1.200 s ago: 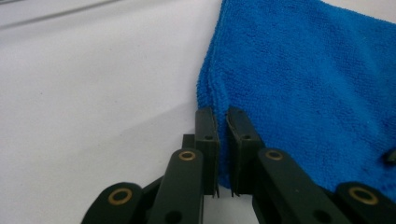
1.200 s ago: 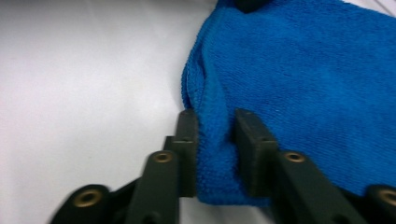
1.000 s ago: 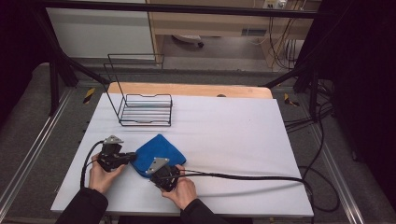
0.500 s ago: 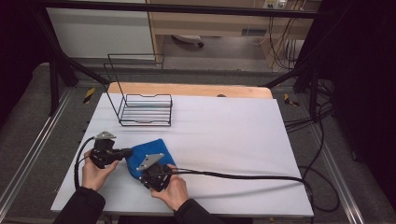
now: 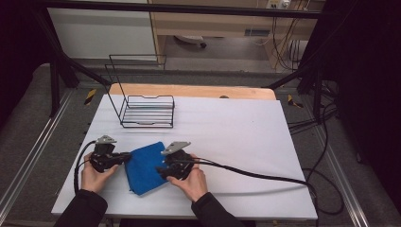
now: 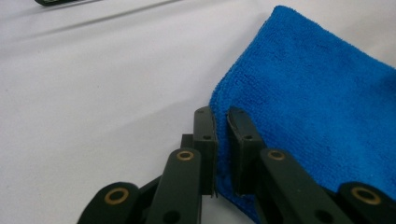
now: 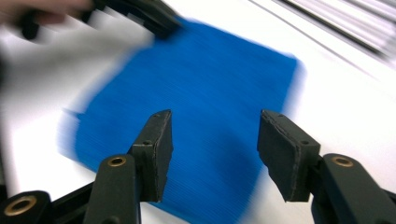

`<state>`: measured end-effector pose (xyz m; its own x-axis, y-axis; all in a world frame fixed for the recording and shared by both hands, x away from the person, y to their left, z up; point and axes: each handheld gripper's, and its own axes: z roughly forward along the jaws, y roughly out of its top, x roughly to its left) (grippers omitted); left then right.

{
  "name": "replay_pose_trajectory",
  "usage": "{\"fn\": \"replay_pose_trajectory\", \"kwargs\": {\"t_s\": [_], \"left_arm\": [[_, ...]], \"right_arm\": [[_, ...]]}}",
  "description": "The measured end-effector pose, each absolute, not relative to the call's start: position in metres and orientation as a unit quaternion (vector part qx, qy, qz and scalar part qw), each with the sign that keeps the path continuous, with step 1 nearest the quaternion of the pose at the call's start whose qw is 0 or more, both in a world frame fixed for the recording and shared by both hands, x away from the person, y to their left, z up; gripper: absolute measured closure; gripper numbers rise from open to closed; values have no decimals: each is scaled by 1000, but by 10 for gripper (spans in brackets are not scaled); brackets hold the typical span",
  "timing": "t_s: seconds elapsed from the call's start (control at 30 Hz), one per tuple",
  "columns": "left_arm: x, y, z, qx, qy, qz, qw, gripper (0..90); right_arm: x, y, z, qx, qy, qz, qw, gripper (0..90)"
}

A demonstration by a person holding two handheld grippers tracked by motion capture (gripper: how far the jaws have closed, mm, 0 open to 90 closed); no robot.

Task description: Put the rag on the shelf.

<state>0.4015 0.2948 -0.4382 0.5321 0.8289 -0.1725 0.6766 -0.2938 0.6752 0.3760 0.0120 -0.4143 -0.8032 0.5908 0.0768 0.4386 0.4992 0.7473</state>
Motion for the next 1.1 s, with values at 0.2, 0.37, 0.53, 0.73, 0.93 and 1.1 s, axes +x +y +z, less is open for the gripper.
{"fn": "replay_pose_trajectory", "kwargs": {"t_s": [0.2, 0.37, 0.53, 0.73, 0.93, 1.1], "left_arm": [[402, 294, -439, 797, 472, 109, 360, 819], [403, 292, -440, 796, 473, 114, 361, 819], [406, 290, -441, 791, 476, 115, 367, 808], [398, 294, -429, 769, 476, 134, 405, 581], [387, 301, -419, 756, 476, 145, 427, 393], [384, 305, -421, 757, 474, 152, 423, 215]], "right_arm": [[379, -7, -445, 324, 867, 373, 72, 545], [376, -5, -450, 334, 862, 379, 45, 729], [375, -5, -447, 350, 856, 379, 32, 854], [359, -12, -442, 373, 843, 386, 39, 860], [340, -14, -442, 390, 835, 387, 36, 845], [353, -20, -431, 381, 823, 414, 79, 521]]}}
